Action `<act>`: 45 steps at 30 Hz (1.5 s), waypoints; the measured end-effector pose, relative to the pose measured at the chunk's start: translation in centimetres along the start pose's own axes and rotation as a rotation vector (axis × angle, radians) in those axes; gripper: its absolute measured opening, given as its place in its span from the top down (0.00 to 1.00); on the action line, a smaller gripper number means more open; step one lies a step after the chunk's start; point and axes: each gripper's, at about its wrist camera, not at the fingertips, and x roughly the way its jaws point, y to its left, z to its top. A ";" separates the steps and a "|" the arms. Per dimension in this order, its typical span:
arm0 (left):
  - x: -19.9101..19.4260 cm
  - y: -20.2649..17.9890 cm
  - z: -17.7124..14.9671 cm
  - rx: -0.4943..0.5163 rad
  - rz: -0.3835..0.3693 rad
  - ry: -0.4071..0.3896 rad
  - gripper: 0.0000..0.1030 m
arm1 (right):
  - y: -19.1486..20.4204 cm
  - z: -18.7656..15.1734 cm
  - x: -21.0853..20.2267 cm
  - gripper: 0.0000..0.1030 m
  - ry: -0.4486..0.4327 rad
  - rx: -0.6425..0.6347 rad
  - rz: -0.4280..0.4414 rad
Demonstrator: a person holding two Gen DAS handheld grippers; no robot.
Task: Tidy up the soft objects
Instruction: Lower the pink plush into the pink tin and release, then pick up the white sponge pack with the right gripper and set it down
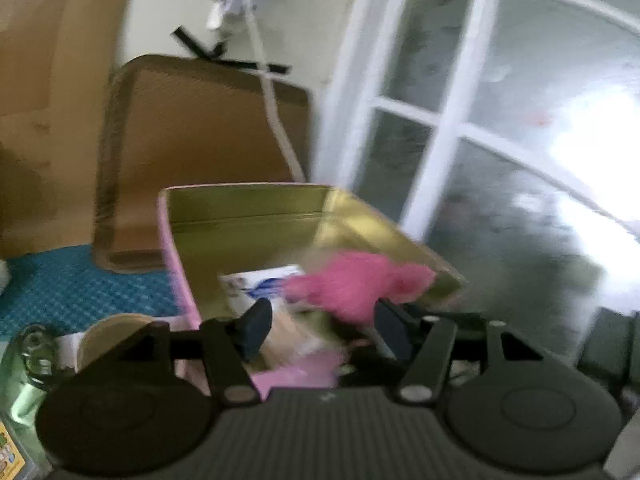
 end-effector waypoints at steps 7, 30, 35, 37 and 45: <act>-2.8 1.5 -2.4 0.022 0.044 -0.040 0.35 | -3.5 -1.4 -2.6 0.23 -0.063 0.117 -0.049; -17.4 22.5 -14.4 -0.246 0.579 -0.081 0.32 | 27.5 4.6 12.2 0.29 0.504 0.159 0.570; -18.3 22.8 -14.7 -0.256 0.567 -0.096 0.32 | 29.8 4.1 17.8 0.23 0.659 0.281 0.488; -18.4 22.9 -14.6 -0.260 0.562 -0.097 0.32 | 30.6 4.3 17.9 0.22 0.653 0.232 0.457; -18.7 22.9 -14.7 -0.268 0.556 -0.115 0.32 | 32.4 4.3 18.7 0.47 0.615 0.155 0.463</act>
